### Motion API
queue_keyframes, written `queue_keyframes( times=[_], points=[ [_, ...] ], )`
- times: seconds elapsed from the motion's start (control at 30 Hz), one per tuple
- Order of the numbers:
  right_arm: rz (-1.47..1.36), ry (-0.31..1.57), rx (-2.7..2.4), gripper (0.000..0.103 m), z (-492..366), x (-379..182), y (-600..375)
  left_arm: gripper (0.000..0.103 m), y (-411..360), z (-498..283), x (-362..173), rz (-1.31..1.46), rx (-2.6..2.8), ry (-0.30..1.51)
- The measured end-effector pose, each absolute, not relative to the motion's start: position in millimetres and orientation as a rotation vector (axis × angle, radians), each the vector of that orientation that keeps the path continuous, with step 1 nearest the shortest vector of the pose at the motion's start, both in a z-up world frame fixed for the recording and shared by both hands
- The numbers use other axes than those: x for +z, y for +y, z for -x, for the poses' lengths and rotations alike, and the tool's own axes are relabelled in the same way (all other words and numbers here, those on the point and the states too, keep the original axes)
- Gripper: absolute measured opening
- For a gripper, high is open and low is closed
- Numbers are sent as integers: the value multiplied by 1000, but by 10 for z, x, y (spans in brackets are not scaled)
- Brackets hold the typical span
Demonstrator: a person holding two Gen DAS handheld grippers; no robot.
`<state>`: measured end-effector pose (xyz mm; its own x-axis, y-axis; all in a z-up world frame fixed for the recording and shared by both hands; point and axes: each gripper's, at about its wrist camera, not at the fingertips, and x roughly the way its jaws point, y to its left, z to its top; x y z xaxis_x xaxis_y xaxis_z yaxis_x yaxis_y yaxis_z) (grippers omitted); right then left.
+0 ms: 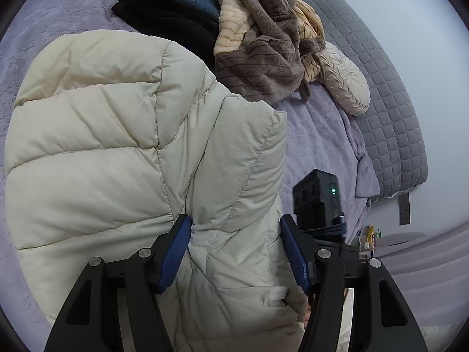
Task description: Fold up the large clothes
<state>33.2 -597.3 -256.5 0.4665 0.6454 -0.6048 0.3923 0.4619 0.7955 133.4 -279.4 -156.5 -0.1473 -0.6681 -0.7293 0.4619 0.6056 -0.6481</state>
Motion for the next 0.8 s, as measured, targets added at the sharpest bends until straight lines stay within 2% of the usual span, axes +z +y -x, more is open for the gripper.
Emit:
queue_keyframes(
  times=[0.07, 0.1, 0.13, 0.2, 0.27, 0.33, 0.37, 0.63, 0.77, 0.8],
  points=[
    [-1170, 1094, 168, 30, -195, -2488, -6202, 63, -2821, -1319, -1572, 176, -991, 1404],
    [-1187, 1064, 148, 53, -130, -2435, -6317, 63, -2835, -1308, -1572, 169, -989, 1401],
    [-1209, 1025, 138, 64, -72, -2378, -6426, 63, -2833, -1297, -1572, 164, -989, 1397],
    [-1280, 945, 184, 64, -21, -2295, -6595, 63, -2848, -1281, -1567, 151, -987, 1391],
    [-1335, 888, 242, 56, -62, -2282, -6653, 63, -2860, -1269, -1567, 138, -989, 1389],
    [-1321, 918, 264, 14, -197, -2337, -6628, 63, -2867, -1255, -1563, 127, -993, 1385],
    [-1307, 941, 270, 9, -275, -2377, -6615, 63, -2879, -1248, -1563, 122, -997, 1384],
    [-1247, 1110, 310, 8, -785, -2919, -6374, 63, -3107, -1055, -1636, 62, -1089, 1385],
    [-1146, 1149, 287, 8, -838, -2695, -6277, 63, -3211, -938, -1692, -33, -1088, 1358],
    [-1121, 1143, 280, 12, -789, -2614, -6329, 63, -3204, -937, -1702, -31, -1089, 1360]
  ],
)
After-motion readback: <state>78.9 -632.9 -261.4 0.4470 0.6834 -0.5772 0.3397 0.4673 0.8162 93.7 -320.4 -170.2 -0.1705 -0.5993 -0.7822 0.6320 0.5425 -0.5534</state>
